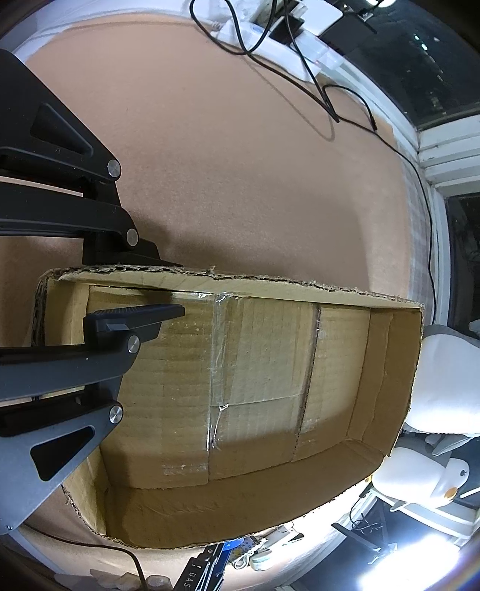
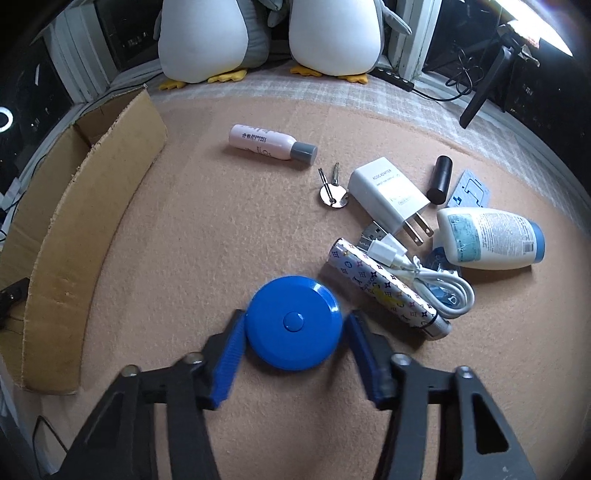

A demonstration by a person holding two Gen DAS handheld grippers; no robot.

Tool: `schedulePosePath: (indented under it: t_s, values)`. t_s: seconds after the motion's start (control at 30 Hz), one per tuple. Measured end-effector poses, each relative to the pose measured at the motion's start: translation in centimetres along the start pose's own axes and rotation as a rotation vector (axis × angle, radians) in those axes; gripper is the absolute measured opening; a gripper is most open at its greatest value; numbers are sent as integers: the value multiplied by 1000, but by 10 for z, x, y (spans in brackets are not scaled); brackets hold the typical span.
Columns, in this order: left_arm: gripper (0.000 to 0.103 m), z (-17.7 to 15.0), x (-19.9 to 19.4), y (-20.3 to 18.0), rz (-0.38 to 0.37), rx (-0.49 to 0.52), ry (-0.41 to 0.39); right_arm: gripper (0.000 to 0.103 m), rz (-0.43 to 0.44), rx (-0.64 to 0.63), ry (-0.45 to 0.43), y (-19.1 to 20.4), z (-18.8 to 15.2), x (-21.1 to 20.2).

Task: Organize rigid objects
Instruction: 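Grasp the blue round tape measure with the right gripper, then carry the tape measure into the box and open the right gripper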

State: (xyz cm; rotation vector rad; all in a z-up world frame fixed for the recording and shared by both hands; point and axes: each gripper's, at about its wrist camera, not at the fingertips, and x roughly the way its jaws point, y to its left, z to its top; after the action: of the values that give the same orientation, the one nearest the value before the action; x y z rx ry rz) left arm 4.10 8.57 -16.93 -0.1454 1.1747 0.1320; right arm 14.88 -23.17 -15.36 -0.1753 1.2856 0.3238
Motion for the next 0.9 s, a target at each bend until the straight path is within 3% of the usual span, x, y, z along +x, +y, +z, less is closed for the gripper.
schedulePosePath:
  t_s: [0.23,0.47,0.7,0.9]
  values:
    - [13,-2,-1,-1,1,-1,-6,46,13,14,-4,-3,2,-5]
    - [13,2,0,-2,5,8,10,46,67,-13,-97,16,10,-47]
    - [13,5,1,0,3,6,23,46,186,-121,-194,70,24,-93]
    - [13,5,2,-3,6,7,24,46,268,-232,-207,128,22,-105]
